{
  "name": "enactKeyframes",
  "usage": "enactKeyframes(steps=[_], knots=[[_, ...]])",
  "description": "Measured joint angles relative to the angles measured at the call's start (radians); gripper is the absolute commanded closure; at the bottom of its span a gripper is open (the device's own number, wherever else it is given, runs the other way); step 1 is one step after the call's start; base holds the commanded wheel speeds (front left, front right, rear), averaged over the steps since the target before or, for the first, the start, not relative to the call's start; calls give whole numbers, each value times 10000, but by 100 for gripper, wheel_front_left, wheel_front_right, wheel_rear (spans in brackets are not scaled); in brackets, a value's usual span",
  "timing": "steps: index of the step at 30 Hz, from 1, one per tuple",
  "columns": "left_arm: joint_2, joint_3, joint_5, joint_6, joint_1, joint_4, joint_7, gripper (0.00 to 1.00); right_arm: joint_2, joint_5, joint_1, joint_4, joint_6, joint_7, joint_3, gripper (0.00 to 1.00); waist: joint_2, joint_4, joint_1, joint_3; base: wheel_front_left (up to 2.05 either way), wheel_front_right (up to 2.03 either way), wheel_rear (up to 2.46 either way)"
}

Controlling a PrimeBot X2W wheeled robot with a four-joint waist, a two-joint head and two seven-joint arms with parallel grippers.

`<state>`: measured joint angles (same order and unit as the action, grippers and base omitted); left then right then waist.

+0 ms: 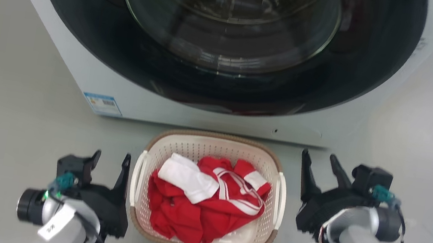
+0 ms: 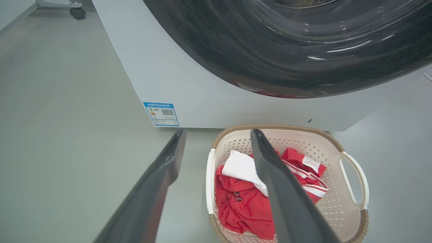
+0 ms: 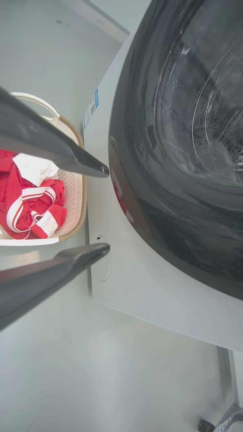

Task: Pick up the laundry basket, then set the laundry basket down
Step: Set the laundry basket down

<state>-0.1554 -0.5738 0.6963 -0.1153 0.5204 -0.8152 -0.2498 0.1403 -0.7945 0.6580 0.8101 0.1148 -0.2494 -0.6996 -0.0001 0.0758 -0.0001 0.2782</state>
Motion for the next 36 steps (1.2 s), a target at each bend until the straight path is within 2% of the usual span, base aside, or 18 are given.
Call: enactKeyframes(steps=[12,15,18,21,26,36], knots=[[-332,1258,-1072,-90,-3226,2462,0,0,65,1269,-2899,-2642,96,0,874,0,0,-109,-1,-1696,0,0,0],[-301,2243,-1569,-90,-4080,3195,0,0,98,1793,-3720,-3568,98,0,1214,0,-1,-217,-1,-2066,0,0,0],[-159,2752,-1996,-92,-4713,3714,0,0,102,2167,-4213,-4073,100,0,1764,0,0,-345,0,-2225,0,0,0],[132,3083,-2376,-90,-5134,4307,0,0,117,2523,-4790,-4571,104,0,2203,0,0,-446,1,-2337,0,0,0],[314,3593,-2999,-90,-5674,5133,0,0,107,3152,-5485,-5461,115,0,2754,0,1,-539,1,-2423,0,0,0],[591,4056,-3939,-90,-6286,6293,0,0,-186,4031,-6424,-6493,115,0,3465,0,2,-642,1,-2491,0,0,0]])
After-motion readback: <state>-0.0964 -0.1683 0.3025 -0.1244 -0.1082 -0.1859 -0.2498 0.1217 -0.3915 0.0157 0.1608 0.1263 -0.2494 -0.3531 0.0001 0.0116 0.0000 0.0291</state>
